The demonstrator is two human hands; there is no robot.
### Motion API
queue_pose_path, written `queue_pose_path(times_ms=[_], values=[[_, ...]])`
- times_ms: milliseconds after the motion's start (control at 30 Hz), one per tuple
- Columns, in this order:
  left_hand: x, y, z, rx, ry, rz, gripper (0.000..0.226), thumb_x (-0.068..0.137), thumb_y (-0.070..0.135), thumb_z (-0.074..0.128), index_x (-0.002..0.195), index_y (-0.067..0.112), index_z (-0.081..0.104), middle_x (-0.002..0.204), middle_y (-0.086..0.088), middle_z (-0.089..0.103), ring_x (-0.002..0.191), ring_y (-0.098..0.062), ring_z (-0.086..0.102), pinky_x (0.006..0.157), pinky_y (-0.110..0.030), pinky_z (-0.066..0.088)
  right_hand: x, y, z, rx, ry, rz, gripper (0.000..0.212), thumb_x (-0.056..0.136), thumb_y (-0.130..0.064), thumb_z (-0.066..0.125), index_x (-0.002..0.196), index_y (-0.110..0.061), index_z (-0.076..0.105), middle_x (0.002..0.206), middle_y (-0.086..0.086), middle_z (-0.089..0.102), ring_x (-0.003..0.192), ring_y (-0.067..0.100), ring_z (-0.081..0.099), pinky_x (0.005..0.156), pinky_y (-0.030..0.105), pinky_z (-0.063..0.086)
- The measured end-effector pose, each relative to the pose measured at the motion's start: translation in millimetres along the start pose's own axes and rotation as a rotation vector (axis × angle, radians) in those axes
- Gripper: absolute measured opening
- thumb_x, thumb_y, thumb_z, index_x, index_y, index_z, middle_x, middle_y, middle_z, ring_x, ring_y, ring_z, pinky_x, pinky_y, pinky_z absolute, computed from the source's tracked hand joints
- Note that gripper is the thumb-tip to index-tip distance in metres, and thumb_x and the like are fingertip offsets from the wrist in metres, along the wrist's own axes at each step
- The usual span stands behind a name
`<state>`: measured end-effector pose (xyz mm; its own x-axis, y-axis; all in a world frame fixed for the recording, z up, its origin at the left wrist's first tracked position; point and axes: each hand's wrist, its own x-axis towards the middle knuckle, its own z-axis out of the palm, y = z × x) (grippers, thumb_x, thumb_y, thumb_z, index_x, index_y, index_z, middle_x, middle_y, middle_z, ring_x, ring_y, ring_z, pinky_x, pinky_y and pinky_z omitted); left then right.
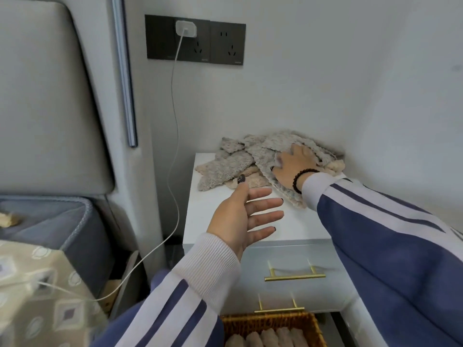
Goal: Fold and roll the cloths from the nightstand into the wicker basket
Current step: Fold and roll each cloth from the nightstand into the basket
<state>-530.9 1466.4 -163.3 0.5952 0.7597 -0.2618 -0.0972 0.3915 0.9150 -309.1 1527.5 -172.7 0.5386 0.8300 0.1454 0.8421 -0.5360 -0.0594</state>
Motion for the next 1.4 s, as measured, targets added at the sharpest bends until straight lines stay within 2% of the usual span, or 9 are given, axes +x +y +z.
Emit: queue_pose_path(times_ms=[167, 433, 600, 767, 900, 1033, 1133, 1300, 1400], values=[[3, 5, -5, 0.01, 0.006, 0.01, 0.049, 0.103, 0.044, 0.025, 0.106, 0.014, 0.064, 0.098, -0.005, 0.076, 0.094, -0.023, 0.072, 0.085, -0.038, 0.053, 8, -3, 10, 0.07, 0.015, 0.061, 0.062, 0.093, -0.042, 0.046, 0.141, -0.007, 0.033, 0.15, 0.011, 0.028, 0.138, 0.031, 0.024, 0.11, 0.043, 0.025], [-5, 10, -6, -0.001, 0.01, 0.015, 0.049, 0.103, 0.044, 0.027, 0.109, 0.013, 0.064, 0.097, -0.005, 0.076, 0.094, -0.024, 0.072, 0.085, -0.038, 0.053, -35, 13, -25, 0.537, 0.483, 0.005, 0.035, 0.084, 0.0, 0.047, 0.118, -0.001, 0.052, 0.132, 0.014, 0.048, 0.125, 0.032, 0.043, 0.102, 0.039, 0.036], [-13, 6, -2, 0.048, -0.002, -0.012, 0.042, 0.103, 0.041, 0.033, 0.107, 0.014, 0.065, 0.097, -0.006, 0.076, 0.093, -0.023, 0.071, 0.086, -0.038, 0.053, -126, 9, -29, 0.771, 0.675, -0.087, 0.046, 0.083, 0.008, 0.052, 0.127, -0.004, 0.056, 0.131, 0.006, 0.053, 0.125, 0.016, 0.045, 0.108, 0.027, 0.034], [-23, -3, 4, -0.017, -0.006, -0.081, 0.043, 0.1, 0.046, 0.037, 0.112, 0.013, 0.061, 0.092, -0.005, 0.076, 0.091, -0.024, 0.071, 0.086, -0.042, 0.053, -188, -12, -31, 0.73, 0.618, -0.352, 0.039, 0.082, -0.006, 0.056, 0.12, -0.009, 0.064, 0.119, -0.007, 0.057, 0.114, 0.008, 0.053, 0.102, 0.03, 0.042], [-27, -5, -1, -0.186, -0.063, -0.12, 0.054, 0.097, 0.051, 0.04, 0.124, 0.007, 0.057, 0.1, -0.013, 0.071, 0.095, -0.03, 0.064, 0.083, -0.044, 0.054, -231, -13, -23, 0.744, 0.367, -0.515, 0.035, 0.085, -0.018, 0.048, 0.113, -0.013, 0.069, 0.113, -0.015, 0.06, 0.109, -0.001, 0.055, 0.098, 0.016, 0.042], [-30, -13, -4, -0.12, -0.014, -0.041, 0.041, 0.09, 0.011, 0.062, 0.129, 0.003, 0.055, 0.115, -0.02, 0.068, 0.099, -0.033, 0.066, 0.07, -0.039, 0.059, -260, 4, -26, 0.798, 0.1, -0.494, 0.037, 0.087, -0.011, 0.053, 0.12, -0.021, 0.067, 0.116, -0.035, 0.048, 0.113, -0.021, 0.043, 0.095, 0.0, 0.032], [-32, -19, -4, 0.01, -0.025, 0.047, 0.035, 0.086, -0.012, 0.054, 0.117, 0.003, 0.06, 0.105, -0.02, 0.071, 0.089, -0.034, 0.069, 0.069, -0.038, 0.058, -268, 15, -40, 0.792, 0.068, -0.51, 0.035, 0.084, -0.008, 0.054, 0.108, -0.024, 0.073, 0.108, -0.029, 0.062, 0.104, -0.012, 0.055, 0.089, 0.002, 0.038], [-36, -24, -10, 0.223, -0.221, 0.059, 0.037, 0.072, -0.004, 0.066, 0.105, 0.012, 0.07, 0.098, -0.017, 0.073, 0.084, -0.028, 0.071, 0.069, -0.032, 0.06, -256, 41, -59, 0.859, 0.149, -0.346, 0.032, 0.086, -0.004, 0.061, 0.094, -0.034, 0.07, 0.095, -0.022, 0.069, 0.094, -0.009, 0.06, 0.082, 0.004, 0.042], [-35, -23, -11, 0.247, -0.268, 0.056, 0.029, 0.062, 0.005, 0.063, 0.085, 0.014, 0.077, 0.09, -0.015, 0.074, 0.074, -0.024, 0.071, 0.064, -0.028, 0.059, -235, 50, -56, 0.921, 0.084, -0.181, 0.032, 0.086, -0.004, 0.061, 0.095, -0.034, 0.068, 0.097, -0.019, 0.069, 0.091, -0.006, 0.061, 0.079, 0.011, 0.048]])
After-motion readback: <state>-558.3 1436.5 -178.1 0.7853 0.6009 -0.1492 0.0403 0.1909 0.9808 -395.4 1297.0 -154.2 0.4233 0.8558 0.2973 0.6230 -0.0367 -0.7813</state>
